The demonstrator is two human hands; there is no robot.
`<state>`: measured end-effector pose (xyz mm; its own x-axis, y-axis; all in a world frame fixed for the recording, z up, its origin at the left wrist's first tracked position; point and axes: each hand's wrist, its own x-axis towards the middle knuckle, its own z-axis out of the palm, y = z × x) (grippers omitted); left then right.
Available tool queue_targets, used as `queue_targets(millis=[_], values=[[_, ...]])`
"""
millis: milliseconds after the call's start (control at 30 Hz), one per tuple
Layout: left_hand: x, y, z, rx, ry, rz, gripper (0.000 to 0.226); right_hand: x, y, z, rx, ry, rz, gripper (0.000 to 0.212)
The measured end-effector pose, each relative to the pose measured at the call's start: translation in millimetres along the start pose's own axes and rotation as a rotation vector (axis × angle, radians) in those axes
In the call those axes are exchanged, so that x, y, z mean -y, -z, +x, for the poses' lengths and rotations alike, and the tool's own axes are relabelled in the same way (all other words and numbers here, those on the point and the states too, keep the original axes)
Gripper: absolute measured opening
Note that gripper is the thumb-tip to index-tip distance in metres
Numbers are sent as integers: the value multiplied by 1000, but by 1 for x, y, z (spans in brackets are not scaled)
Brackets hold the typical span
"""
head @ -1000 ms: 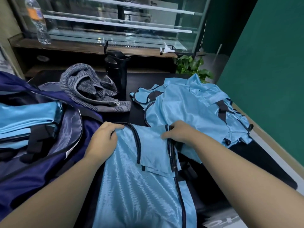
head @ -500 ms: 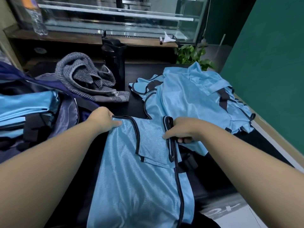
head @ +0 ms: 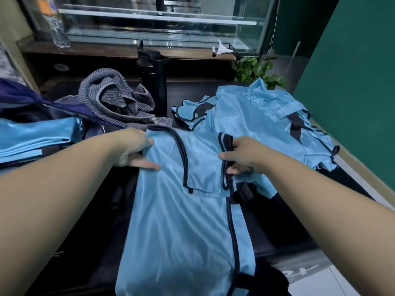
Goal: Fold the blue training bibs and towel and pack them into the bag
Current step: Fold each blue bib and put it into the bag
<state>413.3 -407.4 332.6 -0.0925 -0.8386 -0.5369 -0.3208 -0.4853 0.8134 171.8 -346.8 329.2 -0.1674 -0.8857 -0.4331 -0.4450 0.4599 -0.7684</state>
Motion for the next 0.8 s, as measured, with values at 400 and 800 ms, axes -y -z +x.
queue_targets(millis=[400,800], values=[[32,23,-29,-233,-668,263,15,0,-2,-17,-352,650,-281,11],[83,24,-61,53,-701,1405,30,-59,-11,-61,-95,815,-600,40]])
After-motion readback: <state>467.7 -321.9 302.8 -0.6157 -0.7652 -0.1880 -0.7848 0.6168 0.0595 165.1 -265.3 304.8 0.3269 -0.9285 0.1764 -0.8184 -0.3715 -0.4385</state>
